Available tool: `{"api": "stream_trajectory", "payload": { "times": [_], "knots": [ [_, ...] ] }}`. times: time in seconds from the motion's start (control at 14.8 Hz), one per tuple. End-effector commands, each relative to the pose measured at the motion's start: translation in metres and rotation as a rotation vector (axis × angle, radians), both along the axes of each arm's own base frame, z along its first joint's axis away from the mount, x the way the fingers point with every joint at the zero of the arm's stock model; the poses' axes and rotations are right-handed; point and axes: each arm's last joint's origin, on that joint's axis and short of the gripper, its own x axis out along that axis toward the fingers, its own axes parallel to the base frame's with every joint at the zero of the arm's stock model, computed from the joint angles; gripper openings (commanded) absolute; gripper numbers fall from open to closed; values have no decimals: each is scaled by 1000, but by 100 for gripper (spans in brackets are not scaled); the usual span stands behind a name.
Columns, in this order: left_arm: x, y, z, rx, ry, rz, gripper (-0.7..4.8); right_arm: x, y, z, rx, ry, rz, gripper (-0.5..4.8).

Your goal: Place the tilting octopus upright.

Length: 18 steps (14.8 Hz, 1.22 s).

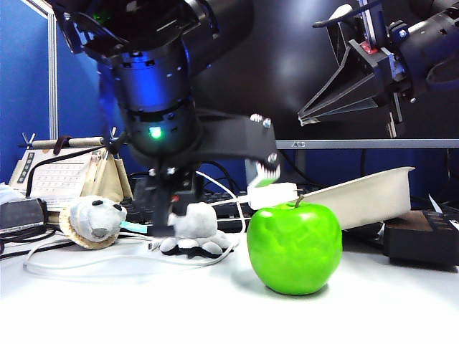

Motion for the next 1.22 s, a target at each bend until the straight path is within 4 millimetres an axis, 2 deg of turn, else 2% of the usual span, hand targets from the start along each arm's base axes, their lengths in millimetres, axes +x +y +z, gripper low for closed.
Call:
{"api": "stream_trajectory", "payload": {
  "times": [0.07,0.34,0.41,0.47,0.54,0.68,0.81,0.88,1.01,1.22],
  "knots": [
    [-2,2,2,40,-36,47,129,0,0,2,7,-9,6,-1],
    [-3,6,14,37,-94,88,111,0,0,2,9,-7,7,-1],
    [-4,7,20,22,-107,91,76,0,0,3,9,-8,7,-1],
    [-6,10,30,-6,-127,94,47,-1,0,3,10,-8,7,-1],
    [-10,15,49,-77,-161,107,8,-1,0,3,11,-6,5,-1],
    [-17,24,73,-184,-202,131,-7,-1,0,3,15,9,-1,-1],
    [-34,38,105,-347,-250,146,-7,-1,0,3,19,17,-2,-1],
    [-42,41,115,-398,-261,142,-7,-1,0,3,19,18,-3,-1],
    [-62,47,133,-513,-269,124,-7,-1,0,3,16,16,-6,-1],
    [-91,50,146,-646,-234,84,-7,2,0,4,-10,-17,-46,-1]
  ]
}}
